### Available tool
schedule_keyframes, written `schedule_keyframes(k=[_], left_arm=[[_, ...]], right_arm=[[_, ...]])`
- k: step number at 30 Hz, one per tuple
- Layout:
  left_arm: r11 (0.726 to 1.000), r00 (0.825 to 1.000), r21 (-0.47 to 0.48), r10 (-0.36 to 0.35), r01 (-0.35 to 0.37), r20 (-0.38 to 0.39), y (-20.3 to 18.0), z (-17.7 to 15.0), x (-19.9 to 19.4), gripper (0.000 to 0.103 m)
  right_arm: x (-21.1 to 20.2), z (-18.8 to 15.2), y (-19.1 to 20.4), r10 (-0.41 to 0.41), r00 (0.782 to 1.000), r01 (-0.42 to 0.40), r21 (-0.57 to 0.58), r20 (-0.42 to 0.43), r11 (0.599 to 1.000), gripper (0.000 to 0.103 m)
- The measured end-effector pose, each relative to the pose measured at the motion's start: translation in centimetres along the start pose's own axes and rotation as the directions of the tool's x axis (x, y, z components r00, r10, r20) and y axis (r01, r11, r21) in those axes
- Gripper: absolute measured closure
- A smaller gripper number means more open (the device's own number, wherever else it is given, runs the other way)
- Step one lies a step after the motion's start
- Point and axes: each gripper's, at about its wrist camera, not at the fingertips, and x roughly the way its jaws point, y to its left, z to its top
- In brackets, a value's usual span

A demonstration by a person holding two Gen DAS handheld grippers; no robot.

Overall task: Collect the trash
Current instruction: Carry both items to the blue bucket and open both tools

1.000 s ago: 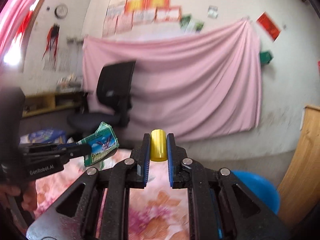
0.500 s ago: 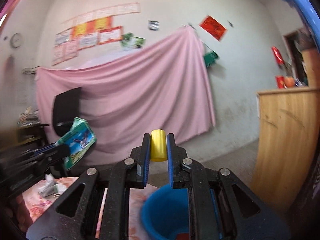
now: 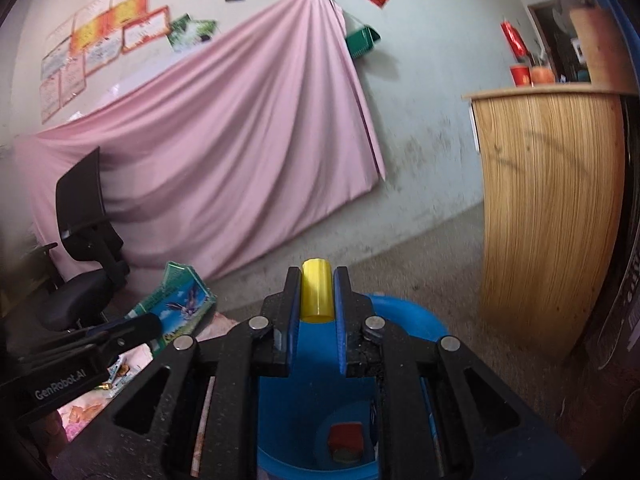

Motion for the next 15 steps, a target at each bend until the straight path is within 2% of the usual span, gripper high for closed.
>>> schedule_keyframes(k=[5, 8, 11, 15], left_arm=[[1.0, 0.997, -0.017, -0.021, 0.02, -0.07, 0.0, 0.3, 2.0, 0.088], [1.0, 0.995, -0.014, -0.021, 0.02, -0.094, 0.0, 0.3, 2.8, 0.082], [0.999, 0.992, -0.039, -0.033, 0.028, -0.122, 0.5, 0.1, 3.2, 0.068], [0.997, 0.99, -0.079, -0.027, 0.016, -0.14, 1.9, -0.3, 3.0, 0.065]], right_arm=[[1.6, -0.3, -0.7, -0.001, 0.998, 0.002, 0.019, -0.063, 1.0, 0.064], [1.9, -0.6, -0.6, 0.001, 0.996, 0.001, 0.024, -0.087, 1.0, 0.063], [2.4, -0.8, -0.8, 0.002, 0.993, 0.001, 0.027, -0.117, 1.0, 0.062], [2.8, -1.0, -1.0, -0.003, 0.992, 0.006, 0.021, -0.128, 1.0, 0.06]])
